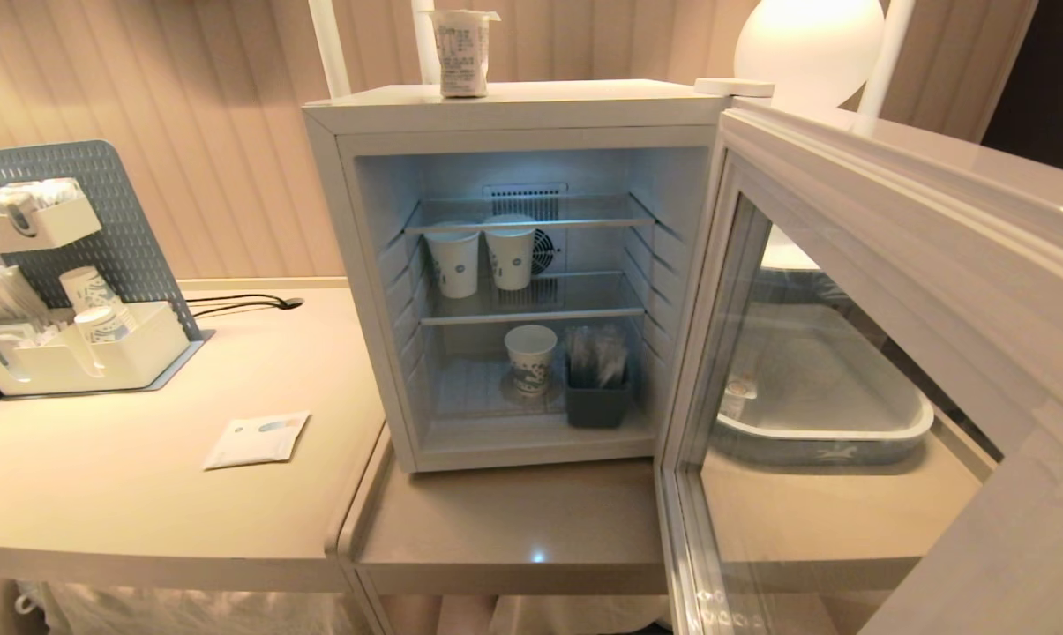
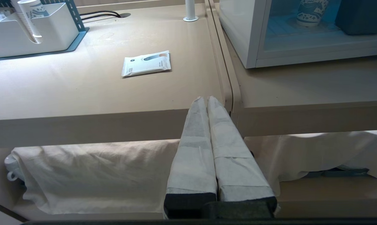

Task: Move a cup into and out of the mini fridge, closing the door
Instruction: Put the yoghurt in the freezer

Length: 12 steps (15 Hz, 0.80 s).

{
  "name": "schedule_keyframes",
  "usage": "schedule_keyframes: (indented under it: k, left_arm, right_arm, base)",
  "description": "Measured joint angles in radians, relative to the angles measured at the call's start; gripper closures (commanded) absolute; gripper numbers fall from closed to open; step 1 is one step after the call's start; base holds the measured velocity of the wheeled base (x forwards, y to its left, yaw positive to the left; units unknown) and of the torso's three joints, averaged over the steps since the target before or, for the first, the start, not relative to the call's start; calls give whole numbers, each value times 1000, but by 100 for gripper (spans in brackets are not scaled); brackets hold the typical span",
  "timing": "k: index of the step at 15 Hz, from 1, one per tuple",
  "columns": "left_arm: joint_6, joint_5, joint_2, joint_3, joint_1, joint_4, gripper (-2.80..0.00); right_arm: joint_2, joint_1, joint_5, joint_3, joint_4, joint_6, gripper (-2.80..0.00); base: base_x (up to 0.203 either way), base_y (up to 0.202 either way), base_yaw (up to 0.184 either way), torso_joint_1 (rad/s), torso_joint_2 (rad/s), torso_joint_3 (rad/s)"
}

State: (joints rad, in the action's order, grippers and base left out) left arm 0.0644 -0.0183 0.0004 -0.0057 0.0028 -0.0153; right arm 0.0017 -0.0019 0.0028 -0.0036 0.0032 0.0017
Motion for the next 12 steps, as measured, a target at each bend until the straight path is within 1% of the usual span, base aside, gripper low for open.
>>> schedule_keyframes:
  k: [2,3,12]
  left_arm:
    - [-4,0,0,1,0,2,0]
    - [-3,1,0,1,0,3,0]
    - [-11,5,0,3,0,4,0]
  right_arm:
    - [0,0,0,0,0,0,0]
    - [0,0,0,0,0,0,0]
    - [0,0,0,0,-1,0,0]
  base:
    - [-30,0,-2,0,5,1]
    - [-145,0,1,-4,9,0]
    - [-190,0,0,0,1,2]
